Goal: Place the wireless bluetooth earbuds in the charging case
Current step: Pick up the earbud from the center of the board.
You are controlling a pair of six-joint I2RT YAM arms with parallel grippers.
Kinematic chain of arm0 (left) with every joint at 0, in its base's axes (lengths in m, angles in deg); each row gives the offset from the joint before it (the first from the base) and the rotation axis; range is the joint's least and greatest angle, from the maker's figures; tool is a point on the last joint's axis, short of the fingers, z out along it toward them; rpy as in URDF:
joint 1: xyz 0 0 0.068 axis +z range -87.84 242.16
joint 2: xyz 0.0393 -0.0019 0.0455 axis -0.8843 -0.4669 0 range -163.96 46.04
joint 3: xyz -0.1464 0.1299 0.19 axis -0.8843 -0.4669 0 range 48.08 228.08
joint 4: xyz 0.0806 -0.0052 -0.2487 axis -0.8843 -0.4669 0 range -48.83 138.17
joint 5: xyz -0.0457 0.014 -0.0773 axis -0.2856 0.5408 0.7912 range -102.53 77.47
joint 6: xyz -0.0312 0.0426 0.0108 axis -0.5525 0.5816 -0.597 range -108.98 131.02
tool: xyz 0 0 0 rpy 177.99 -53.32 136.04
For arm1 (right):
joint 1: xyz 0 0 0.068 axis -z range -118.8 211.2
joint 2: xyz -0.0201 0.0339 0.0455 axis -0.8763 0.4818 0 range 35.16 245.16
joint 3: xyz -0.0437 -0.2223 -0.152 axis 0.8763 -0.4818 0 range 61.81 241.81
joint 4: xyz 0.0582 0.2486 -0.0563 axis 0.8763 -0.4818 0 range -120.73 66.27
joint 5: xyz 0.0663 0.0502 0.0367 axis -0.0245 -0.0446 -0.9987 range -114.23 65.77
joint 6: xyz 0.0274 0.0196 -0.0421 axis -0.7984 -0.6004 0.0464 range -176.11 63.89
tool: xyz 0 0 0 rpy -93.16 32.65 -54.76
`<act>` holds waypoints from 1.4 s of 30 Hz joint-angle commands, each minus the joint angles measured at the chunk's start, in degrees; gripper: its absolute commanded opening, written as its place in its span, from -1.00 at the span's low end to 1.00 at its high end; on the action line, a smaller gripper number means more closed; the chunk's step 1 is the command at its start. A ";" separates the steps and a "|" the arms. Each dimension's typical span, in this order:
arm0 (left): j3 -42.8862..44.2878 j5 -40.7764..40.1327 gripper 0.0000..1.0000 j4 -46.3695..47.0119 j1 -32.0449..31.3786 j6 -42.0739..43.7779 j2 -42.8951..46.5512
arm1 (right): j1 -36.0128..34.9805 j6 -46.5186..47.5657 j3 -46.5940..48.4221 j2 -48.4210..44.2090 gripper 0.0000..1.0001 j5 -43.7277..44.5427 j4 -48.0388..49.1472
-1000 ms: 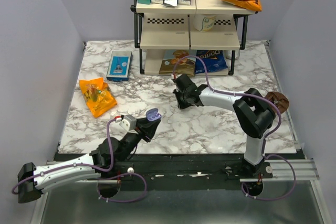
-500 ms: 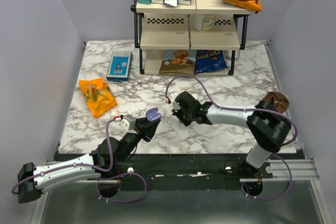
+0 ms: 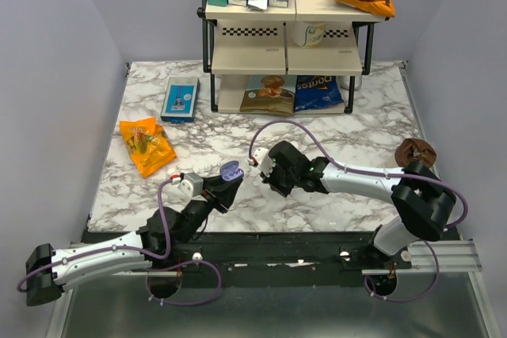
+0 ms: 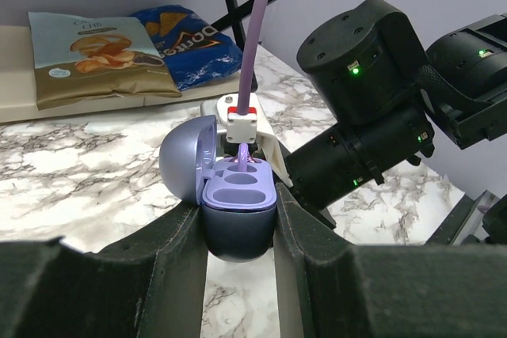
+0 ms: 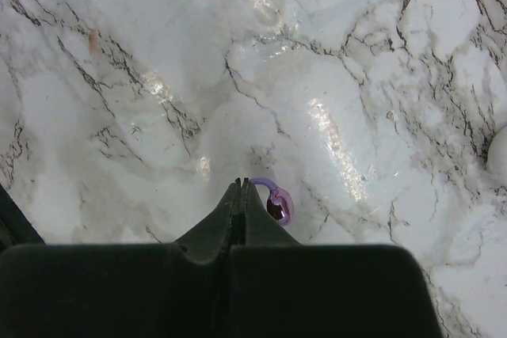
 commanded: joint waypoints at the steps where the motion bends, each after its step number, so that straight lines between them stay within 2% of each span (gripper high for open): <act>1: -1.88 0.93 -1.00 2.47 -0.29 0.64 -0.27 | -0.55 0.48 2.97 0.70 -0.99 1.26 -3.11; 3: -1.80 1.11 -1.00 2.56 -0.29 0.55 -0.27 | -0.47 0.57 3.85 2.10 -0.89 1.96 -4.77; 5: -1.80 1.19 -1.00 2.47 -0.29 0.64 -0.36 | -0.47 1.53 4.38 2.72 -0.88 2.14 -5.83; 10: -2.06 1.02 -1.00 2.47 -0.29 0.29 -0.27 | -0.47 2.07 3.33 2.99 -0.99 2.93 -5.13; 20: -2.23 0.84 -1.00 2.73 -0.38 0.37 -0.54 | -0.55 0.40 2.62 2.90 -0.99 3.81 -2.76; 26: -1.97 0.84 -1.00 1.59 -0.29 0.20 0.16 | -0.47 -2.59 0.34 -1.22 -0.99 1.00 1.81; 30: -0.92 0.84 -1.00 -0.51 -0.29 -0.06 1.56 | -0.47 -4.70 0.16 -9.03 -0.99 -0.94 1.29; 34: 0.93 1.28 -1.00 -5.34 -0.29 -1.29 4.55 | -0.47 -6.28 0.25 -24.65 -0.99 -4.27 -0.91; 37: 2.42 2.68 -1.00 -7.36 -0.20 -1.56 6.49 | -0.47 -6.90 2.18 -31.01 -0.99 -9.27 -4.51; 40: 5.93 6.81 -1.00 -9.56 -0.12 -0.95 5.97 | -0.38 -8.30 3.15 -38.04 -0.99 -17.44 -5.40; 42: 8.99 13.30 -1.00 -9.57 -0.03 -0.59 4.31 | -0.47 -9.97 3.76 -41.29 -0.99 -25.87 -4.96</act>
